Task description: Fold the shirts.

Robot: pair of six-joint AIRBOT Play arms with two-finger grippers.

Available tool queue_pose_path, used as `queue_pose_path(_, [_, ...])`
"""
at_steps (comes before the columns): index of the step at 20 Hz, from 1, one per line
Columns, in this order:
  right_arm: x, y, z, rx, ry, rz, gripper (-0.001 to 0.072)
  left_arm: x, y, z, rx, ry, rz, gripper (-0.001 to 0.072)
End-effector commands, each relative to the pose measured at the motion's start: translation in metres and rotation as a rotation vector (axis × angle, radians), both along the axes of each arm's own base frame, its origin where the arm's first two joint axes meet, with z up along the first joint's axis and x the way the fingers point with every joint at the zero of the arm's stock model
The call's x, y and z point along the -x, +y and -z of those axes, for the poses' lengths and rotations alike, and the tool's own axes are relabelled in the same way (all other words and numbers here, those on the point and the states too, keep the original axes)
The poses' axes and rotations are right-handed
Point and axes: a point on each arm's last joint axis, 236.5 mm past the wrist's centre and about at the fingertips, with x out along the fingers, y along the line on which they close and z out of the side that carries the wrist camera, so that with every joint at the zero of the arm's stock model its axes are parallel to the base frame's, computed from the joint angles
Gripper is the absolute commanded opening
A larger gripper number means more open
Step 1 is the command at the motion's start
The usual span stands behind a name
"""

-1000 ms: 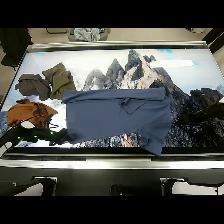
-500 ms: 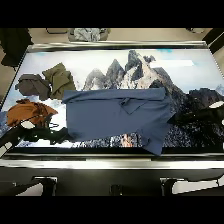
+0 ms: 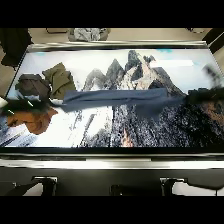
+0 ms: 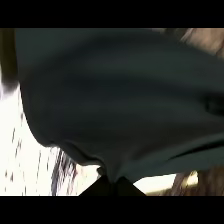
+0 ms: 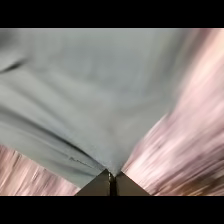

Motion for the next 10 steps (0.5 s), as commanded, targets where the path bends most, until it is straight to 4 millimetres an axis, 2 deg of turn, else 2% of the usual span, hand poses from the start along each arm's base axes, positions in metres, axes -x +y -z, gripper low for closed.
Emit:
queue_pose_path(1, [0.015, -0.005, -0.262, 0.359, -0.645, 0.076, 0.0046, 0.007, 0.032, -0.249, -0.221, -0.585, -0.079, 0.0024])
queue_pose_path(2, [0.046, 0.006, -0.329, 0.437, -0.795, 0.11, 0.0046, 0.03, 0.036, -0.31, -0.285, -0.727, -0.109, 0.0024])
queue_pose_path(3, [0.086, 0.025, -0.385, 0.502, -0.928, 0.126, 0.0046, 0.061, 0.036, -0.365, -0.342, -0.861, -0.14, 0.0024])
queue_pose_path(4, [0.122, 0.046, -0.419, 0.544, -1.015, 0.124, 0.0046, 0.089, 0.034, -0.401, -0.382, -0.958, -0.164, 0.0024])
queue_pose_path(5, [0.154, 0.064, -0.437, 0.578, -1.068, 0.119, 0.0046, 0.116, 0.028, -0.428, -0.394, -1.034, -0.177, 0.0024])
queue_pose_path(6, [0.177, 0.074, -0.444, 0.613, -1.082, 0.116, 0.0046, 0.136, 0.022, -0.44, -0.387, -1.075, -0.187, 0.0024])
queue_pose_path(7, [0.196, 0.079, -0.447, 0.63, -1.085, 0.137, 0.0046, 0.153, 0.017, -0.445, -0.393, -1.096, -0.187, 0.0024])
queue_pose_path(9, [0.219, 0.08, -0.455, 0.63, -1.101, 0.201, 0.0046, 0.17, 0.019, -0.442, -0.423, -1.1, -0.211, 0.0024])
queue_pose_path(10, [0.224, 0.079, -0.455, 0.641, -1.098, 0.213, 0.0046, 0.173, 0.022, -0.44, -0.43, -1.093, -0.225, 0.0024])
